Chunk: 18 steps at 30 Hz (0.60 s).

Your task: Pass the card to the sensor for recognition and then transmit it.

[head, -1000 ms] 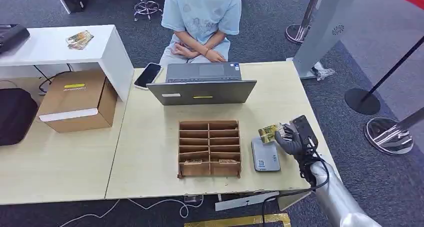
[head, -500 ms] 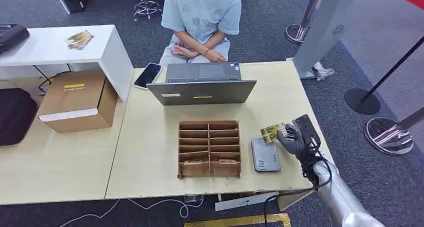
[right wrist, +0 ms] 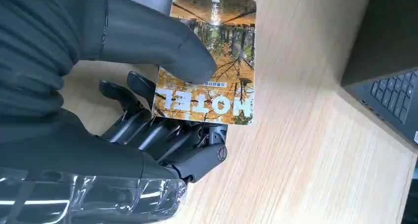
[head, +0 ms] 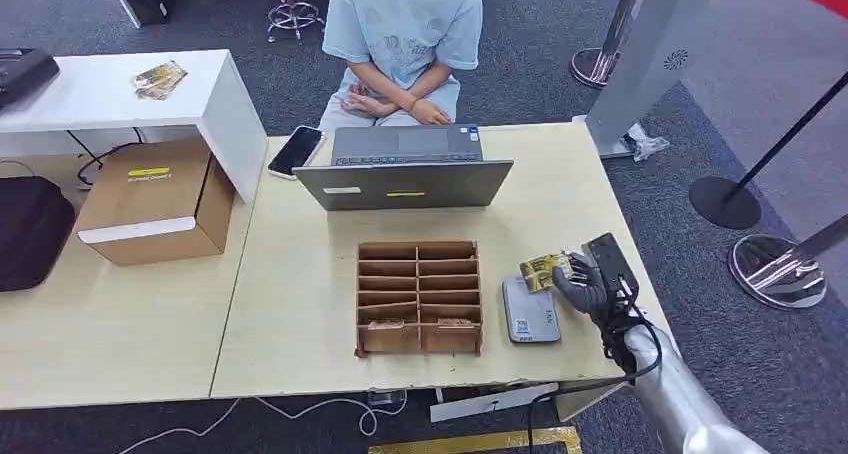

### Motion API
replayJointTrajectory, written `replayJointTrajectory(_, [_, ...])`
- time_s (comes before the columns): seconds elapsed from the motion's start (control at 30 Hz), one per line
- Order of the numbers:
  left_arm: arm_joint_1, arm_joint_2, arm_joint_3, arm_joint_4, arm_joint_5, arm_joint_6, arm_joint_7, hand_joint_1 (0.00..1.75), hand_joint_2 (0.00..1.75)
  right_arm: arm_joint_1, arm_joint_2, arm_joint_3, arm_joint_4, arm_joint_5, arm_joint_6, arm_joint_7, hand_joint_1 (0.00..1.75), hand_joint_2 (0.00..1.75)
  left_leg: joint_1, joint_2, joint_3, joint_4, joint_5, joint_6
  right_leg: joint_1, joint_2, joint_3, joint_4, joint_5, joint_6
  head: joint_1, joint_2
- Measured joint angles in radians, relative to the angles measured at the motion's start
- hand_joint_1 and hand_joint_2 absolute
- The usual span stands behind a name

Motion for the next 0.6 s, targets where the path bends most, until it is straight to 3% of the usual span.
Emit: replayJointTrajectory(0.6, [0.0,0.0,0.011,0.0,-0.012,-0.003,0.0,0.0,0.0,0.026,-0.03,-0.002,-0.012,-0.01,0.016,-0.002,1.75,1.75,0.0,0.0,0.001,0.0,0.0,0.0,0.0,0.0,0.0,0.0,0.0,0.0,0.0,0.0])
